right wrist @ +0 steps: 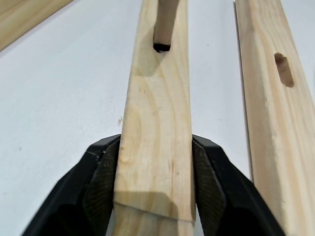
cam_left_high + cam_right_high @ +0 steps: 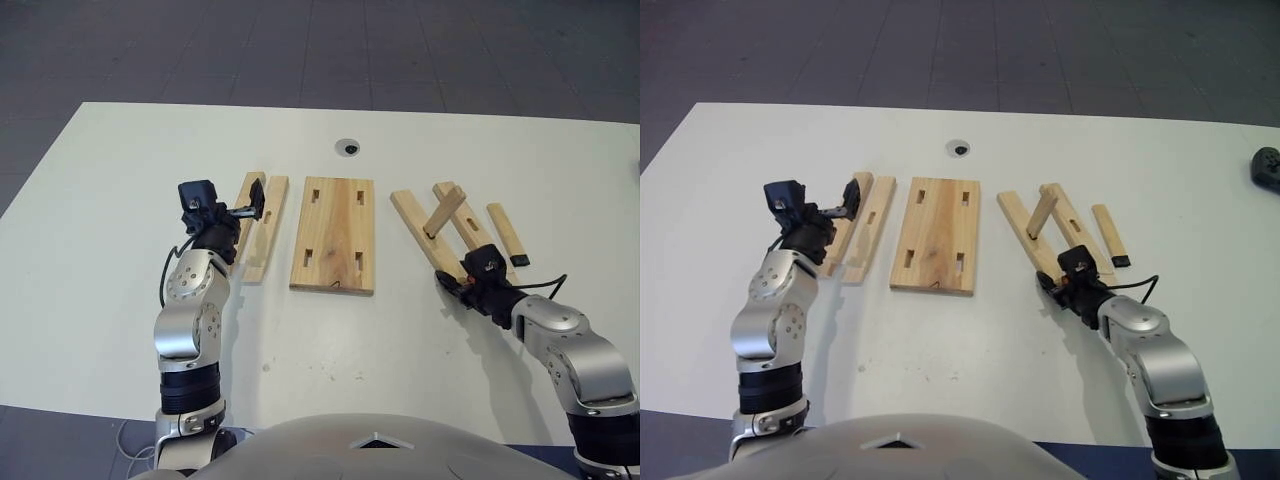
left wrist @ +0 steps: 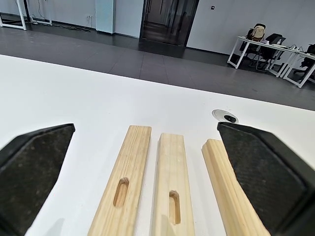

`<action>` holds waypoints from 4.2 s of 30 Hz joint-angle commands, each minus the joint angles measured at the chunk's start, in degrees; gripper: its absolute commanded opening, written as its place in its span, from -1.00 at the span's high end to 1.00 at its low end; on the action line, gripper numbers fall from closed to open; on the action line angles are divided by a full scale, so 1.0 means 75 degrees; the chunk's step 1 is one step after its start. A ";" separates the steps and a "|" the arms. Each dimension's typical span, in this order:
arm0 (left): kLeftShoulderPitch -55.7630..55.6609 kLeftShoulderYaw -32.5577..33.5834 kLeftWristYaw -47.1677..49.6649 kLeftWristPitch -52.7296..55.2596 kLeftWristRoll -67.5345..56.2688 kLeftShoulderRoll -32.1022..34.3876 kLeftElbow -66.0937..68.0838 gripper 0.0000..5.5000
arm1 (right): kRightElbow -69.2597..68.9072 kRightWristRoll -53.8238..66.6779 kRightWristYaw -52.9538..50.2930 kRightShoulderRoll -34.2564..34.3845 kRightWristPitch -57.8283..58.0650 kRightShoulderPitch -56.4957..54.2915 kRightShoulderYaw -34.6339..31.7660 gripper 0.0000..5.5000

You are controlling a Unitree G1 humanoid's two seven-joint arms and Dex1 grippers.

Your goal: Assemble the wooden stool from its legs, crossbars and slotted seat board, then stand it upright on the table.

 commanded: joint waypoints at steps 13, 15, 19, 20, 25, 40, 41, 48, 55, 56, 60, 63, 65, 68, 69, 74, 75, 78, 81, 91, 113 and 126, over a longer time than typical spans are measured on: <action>-0.3715 0.2276 0.1332 0.3577 -0.9126 -0.0291 0.0853 -0.96 | 0.0588 0.0433 0.1739 0.0786 -0.4233 -0.1913 -0.0323 0.24; -0.3764 0.2046 0.1593 0.3658 -0.9525 -0.0244 0.0829 -0.96 | 0.0485 0.0310 0.1726 0.0876 -0.4450 -0.1853 -0.0185 0.24; -0.3634 0.1519 0.2314 0.3598 -0.9786 -0.0317 0.0779 -0.96 | 0.0229 0.0124 0.1742 0.1055 -0.4736 -0.1560 0.0192 0.24; -0.3600 0.1420 0.2416 0.3536 -0.9935 -0.0367 0.0777 -0.96 | 0.0149 0.0108 0.1748 0.1100 -0.4747 -0.1491 0.0295 0.24; -0.3567 0.1178 0.2701 0.3263 -1.0271 -0.0297 0.0818 -0.90 | -0.0034 0.0001 0.1796 0.1141 -0.4781 -0.1285 0.0546 0.24; -0.3629 0.0599 0.3055 0.2728 -1.0552 0.0218 0.0759 0.00 | -0.0003 -0.0039 0.1834 0.1150 -0.4736 -0.1167 0.0566 0.24; -0.3600 0.0488 0.3006 0.2768 -1.0382 0.0301 0.0744 0.07 | -0.0008 -0.0027 0.1819 0.1159 -0.4728 -0.1164 0.0558 0.24; -0.3436 -0.0063 0.2424 0.2694 -0.8663 0.0925 0.0498 0.52 | 0.0051 0.0080 0.1716 0.1268 -0.4544 -0.1248 0.0491 0.24; -0.3335 0.0223 0.2288 0.2411 -0.8367 0.0765 0.0445 0.60 | 0.0057 0.0077 0.1630 0.1416 -0.4401 -0.1218 0.0490 0.06; -0.3304 0.0305 0.2334 0.2367 -0.8337 0.0793 0.0374 0.62 | 0.0070 0.0065 0.1592 0.1444 -0.4387 -0.1209 0.0485 0.00; -0.3000 0.0705 0.2392 0.2102 -0.7379 0.1554 -0.0367 0.62 | 0.0190 0.0022 0.1412 0.1458 -0.4398 -0.1087 0.0297 -0.24; -0.2088 0.0847 0.2538 0.2261 -0.7336 0.1802 -0.1487 0.62 | 0.0181 -0.0032 0.1275 0.1437 -0.4421 -0.0879 0.0148 -0.38; -0.1445 0.0793 0.2810 0.2432 -0.7521 0.1813 -0.2026 0.62 | 0.0160 -0.0081 0.1196 0.1456 -0.4433 -0.0755 0.0084 -0.49; -0.0458 0.0788 0.3383 0.2499 -0.7983 0.1710 -0.2612 0.62 | 0.0098 -0.0123 0.1083 0.1467 -0.4456 -0.0560 -0.0007 -0.66; -0.0259 0.0753 0.3479 0.2498 -0.7978 0.1693 -0.2689 0.62 | 0.0061 -0.0125 0.1053 0.1466 -0.4460 -0.0480 -0.0036 -0.73; 0.0051 0.0500 0.3425 0.2166 -0.7007 0.1738 -0.2675 0.62 | 0.0003 -0.0161 0.0995 0.1473 -0.4459 -0.0383 -0.0060 -0.96; 0.0079 0.0447 0.3383 0.2080 -0.6768 0.1728 -0.2638 0.62 | -0.0001 -0.0159 0.0992 0.1467 -0.4458 -0.0383 -0.0071 -0.96; 0.0140 0.0367 0.3297 0.1891 -0.6342 0.1701 -0.2628 0.62 | -0.0040 -0.0173 0.0995 0.1447 -0.4459 -0.0363 -0.0020 -0.96; 0.0170 0.0504 0.3257 0.1829 -0.6278 0.1771 -0.2678 0.62 | -0.0065 -0.0219 0.1032 0.1411 -0.4496 -0.0314 0.0042 -0.96; 0.0510 0.0605 0.3368 0.2010 -0.6305 0.2014 -0.3218 0.62 | -0.0049 -0.0348 0.0963 0.1447 -0.4489 -0.0306 0.0032 -0.96; 0.2741 -0.0883 0.1251 0.0728 -0.3069 0.2262 -0.3012 0.62 | -0.0057 -0.0448 0.0815 0.1475 -0.4576 -0.0342 -0.0037 -0.96; 0.1435 -0.1691 0.0301 0.1896 -0.2694 0.3270 -0.3115 0.62 | 0.0061 -0.0512 0.0759 0.1543 -0.4599 -0.0542 0.0056 -0.96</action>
